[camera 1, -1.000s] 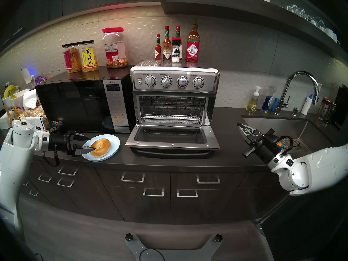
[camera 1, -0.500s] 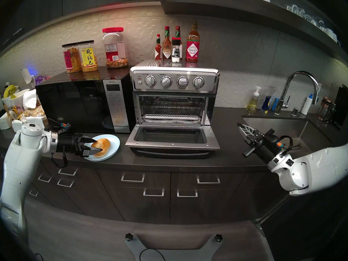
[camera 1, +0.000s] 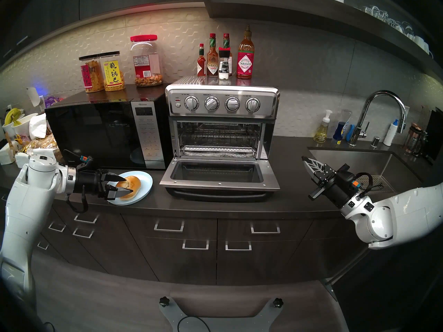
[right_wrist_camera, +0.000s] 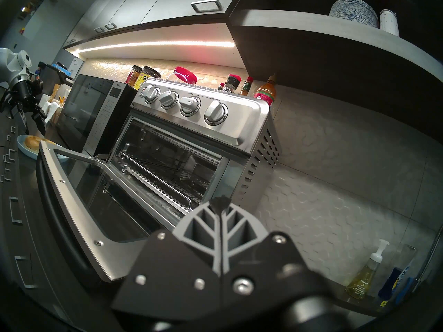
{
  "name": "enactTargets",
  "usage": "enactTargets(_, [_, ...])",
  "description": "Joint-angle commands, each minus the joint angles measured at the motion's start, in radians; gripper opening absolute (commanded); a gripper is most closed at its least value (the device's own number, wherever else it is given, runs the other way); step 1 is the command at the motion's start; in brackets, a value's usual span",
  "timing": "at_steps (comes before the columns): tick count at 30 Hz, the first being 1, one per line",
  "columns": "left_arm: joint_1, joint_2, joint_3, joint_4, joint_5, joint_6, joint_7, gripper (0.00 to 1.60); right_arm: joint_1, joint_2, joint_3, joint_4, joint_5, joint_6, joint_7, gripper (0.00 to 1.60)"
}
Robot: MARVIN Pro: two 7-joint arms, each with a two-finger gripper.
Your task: Open the oven and place the bagel inside on the rack
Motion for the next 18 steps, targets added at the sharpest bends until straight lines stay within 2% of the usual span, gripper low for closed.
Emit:
enactTargets(1, [-0.022, -0.002, 0.011, -0.01, 0.006, 0.0, 0.007, 1.6, 0.011, -0.002, 0.009, -0.002, -0.002, -0.001, -0.002, 0.0])
enactTargets(18, [-0.04, -0.014, 0.038, 0.057, 0.008, -0.046, 0.026, 1.6, 0.011, -0.002, 0.009, -0.002, -0.002, -0.001, -0.002, 0.0])
